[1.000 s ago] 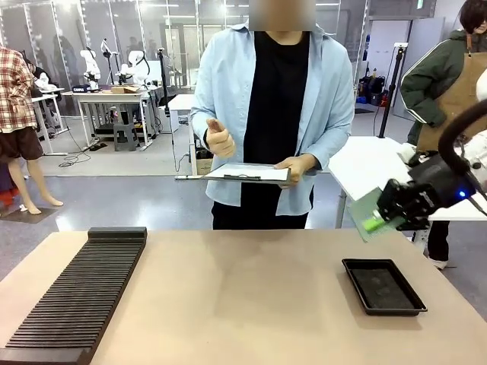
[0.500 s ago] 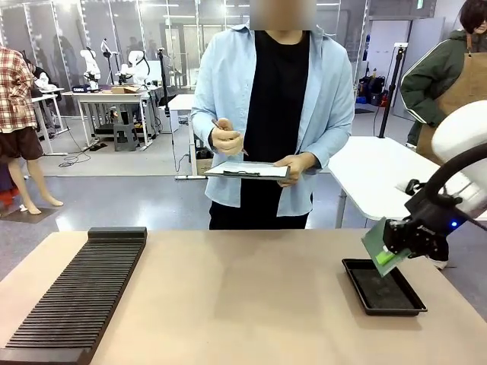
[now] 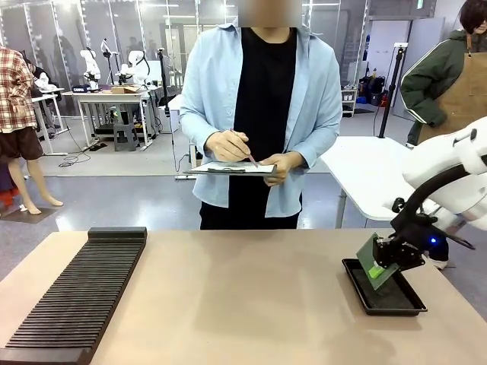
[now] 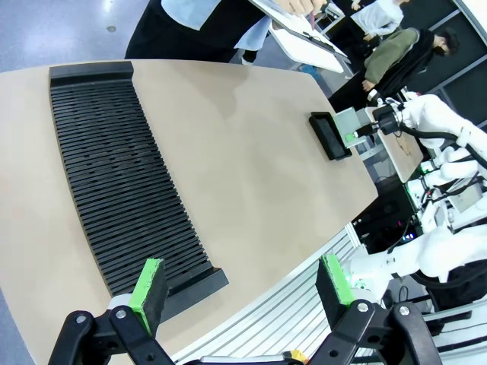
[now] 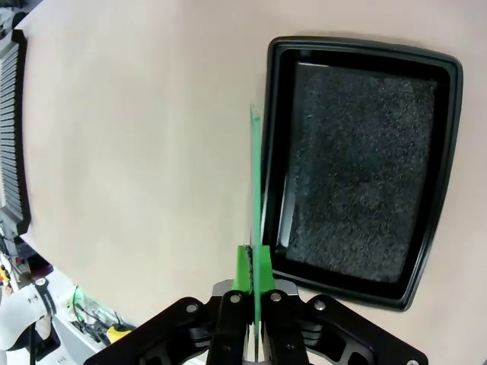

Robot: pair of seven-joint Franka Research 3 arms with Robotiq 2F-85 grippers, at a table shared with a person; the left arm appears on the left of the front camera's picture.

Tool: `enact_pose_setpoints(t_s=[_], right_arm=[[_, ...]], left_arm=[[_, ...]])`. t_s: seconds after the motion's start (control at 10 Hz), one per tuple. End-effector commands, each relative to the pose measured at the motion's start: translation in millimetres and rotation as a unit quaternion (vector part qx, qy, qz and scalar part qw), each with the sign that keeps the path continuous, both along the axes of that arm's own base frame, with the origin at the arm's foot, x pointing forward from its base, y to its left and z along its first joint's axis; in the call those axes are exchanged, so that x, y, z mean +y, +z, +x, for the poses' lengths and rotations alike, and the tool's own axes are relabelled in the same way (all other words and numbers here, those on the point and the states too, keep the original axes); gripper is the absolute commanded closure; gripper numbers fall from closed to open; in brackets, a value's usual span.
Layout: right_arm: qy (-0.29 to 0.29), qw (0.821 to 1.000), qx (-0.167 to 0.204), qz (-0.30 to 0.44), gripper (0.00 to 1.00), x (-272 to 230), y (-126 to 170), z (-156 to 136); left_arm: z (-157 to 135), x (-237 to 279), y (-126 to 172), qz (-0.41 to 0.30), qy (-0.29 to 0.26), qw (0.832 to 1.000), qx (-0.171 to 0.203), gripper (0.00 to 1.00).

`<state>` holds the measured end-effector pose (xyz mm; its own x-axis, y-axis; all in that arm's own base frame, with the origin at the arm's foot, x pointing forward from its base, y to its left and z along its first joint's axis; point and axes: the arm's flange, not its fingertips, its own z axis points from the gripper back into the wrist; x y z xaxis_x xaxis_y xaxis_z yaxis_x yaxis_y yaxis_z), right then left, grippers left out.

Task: Inspect the PCB.
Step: Place the Blank PCB in the ESD tray.

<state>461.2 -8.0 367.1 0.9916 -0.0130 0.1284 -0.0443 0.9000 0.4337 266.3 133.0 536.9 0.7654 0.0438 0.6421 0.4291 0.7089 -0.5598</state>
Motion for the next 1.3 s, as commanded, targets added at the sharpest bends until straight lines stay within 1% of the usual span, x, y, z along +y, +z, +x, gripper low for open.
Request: enact_pose_setpoints(t_s=[0.0,0.3,0.5,0.6,0.7,0.8,0.9,1.0,1.1,1.2], right_arm=[[-0.010,1.000,-0.002,-0.016,0.97,4,-13,15],[-0.013,0.999,-0.001,-0.037,0.97,10,-35,26],[-0.016,0.999,0.001,-0.046,0.97,12,-42,28],[-0.019,0.999,0.003,-0.046,0.91,12,-43,28],[-0.020,0.999,0.006,-0.049,0.75,12,-44,27],[-0.024,0.998,0.005,-0.050,0.56,11,-43,26],[-0.029,0.998,0.003,-0.061,0.40,9,-41,24],[-0.032,0.997,-0.003,-0.070,0.21,9,-37,22],[-0.034,0.995,-0.017,-0.092,0.06,8,-28,17],[-0.034,0.993,-0.025,-0.112,0.00,6,-19,13]], left_arm=[[1,2,4,0.008,0.006,1.000,0.010,0.00],[1,2,4,0.008,0.006,1.000,0.010,0.00],[1,2,4,0.008,0.006,1.000,0.010,0.00],[1,2,4,0.008,0.006,1.000,0.010,0.00],[1,2,4,0.008,0.006,1.000,0.010,0.00],[1,2,4,0.008,0.006,1.000,0.010,0.00],[1,2,4,0.008,0.006,1.000,0.010,0.00],[1,2,4,0.008,0.006,1.000,0.010,0.00],[1,2,4,0.008,0.006,1.000,0.010,0.00],[1,2,4,0.008,0.006,1.000,0.010,0.00]])
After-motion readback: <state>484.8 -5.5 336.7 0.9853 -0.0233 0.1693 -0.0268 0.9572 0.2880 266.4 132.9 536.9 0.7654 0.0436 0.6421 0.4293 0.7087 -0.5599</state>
